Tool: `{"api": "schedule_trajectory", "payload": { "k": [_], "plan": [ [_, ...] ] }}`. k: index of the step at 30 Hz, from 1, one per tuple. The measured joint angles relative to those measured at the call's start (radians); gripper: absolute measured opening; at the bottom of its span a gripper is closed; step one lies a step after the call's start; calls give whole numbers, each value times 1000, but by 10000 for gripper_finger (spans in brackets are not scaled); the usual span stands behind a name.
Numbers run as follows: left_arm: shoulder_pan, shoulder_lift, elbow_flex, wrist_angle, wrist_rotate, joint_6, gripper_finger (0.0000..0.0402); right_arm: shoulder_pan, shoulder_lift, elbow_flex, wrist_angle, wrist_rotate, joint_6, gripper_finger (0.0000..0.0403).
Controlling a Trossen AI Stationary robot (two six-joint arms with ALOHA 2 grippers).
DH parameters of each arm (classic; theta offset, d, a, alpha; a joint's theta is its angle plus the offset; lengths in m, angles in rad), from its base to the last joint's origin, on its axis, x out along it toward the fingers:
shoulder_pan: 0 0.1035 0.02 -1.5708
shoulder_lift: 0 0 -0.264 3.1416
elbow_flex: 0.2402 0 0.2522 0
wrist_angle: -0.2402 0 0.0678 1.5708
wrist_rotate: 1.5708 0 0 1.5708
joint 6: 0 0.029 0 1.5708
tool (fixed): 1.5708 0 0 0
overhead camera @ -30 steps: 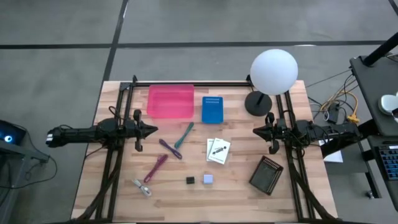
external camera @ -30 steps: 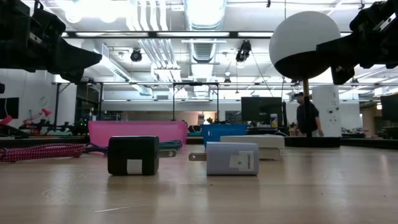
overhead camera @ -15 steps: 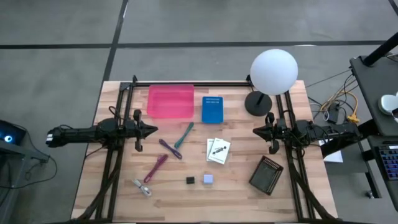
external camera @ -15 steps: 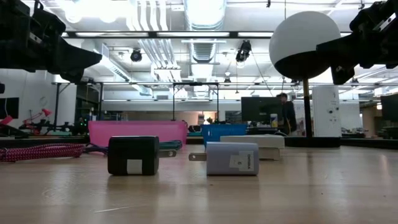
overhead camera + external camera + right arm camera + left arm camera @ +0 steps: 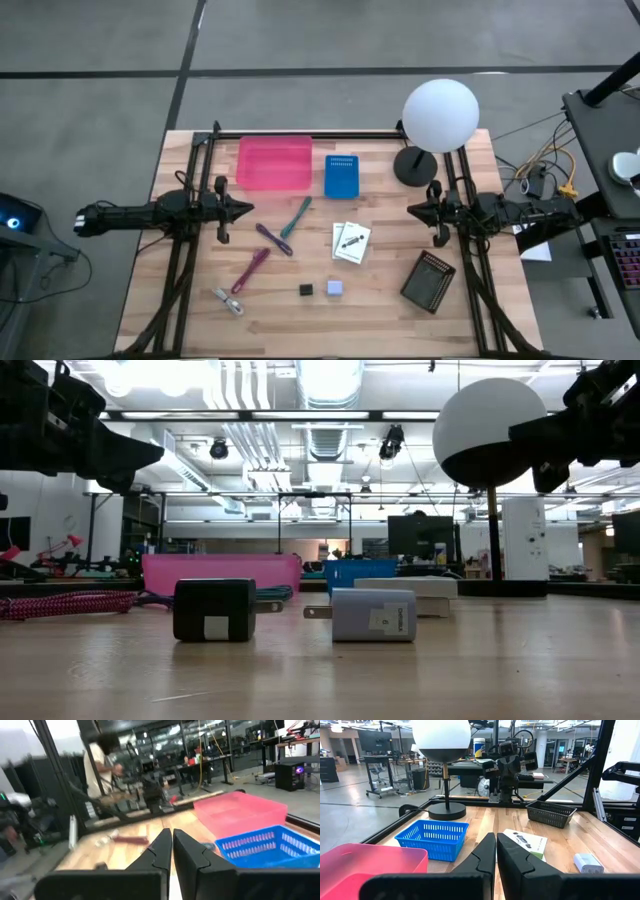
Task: Pick and place items into bin
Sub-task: Put the top white card reader box into the black bin
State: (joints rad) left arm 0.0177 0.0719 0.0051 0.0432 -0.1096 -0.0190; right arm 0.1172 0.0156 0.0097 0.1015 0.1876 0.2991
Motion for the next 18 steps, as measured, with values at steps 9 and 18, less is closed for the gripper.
{"api": "schedule_trajectory", "payload": {
  "k": [9,18],
  "plan": [
    [0,0,0,0,-5,1,0,0,0,0,36,55,497,9],
    [0,0,0,6,-8,-7,0,0,0,0,37,177,504,9]
  ]
}}
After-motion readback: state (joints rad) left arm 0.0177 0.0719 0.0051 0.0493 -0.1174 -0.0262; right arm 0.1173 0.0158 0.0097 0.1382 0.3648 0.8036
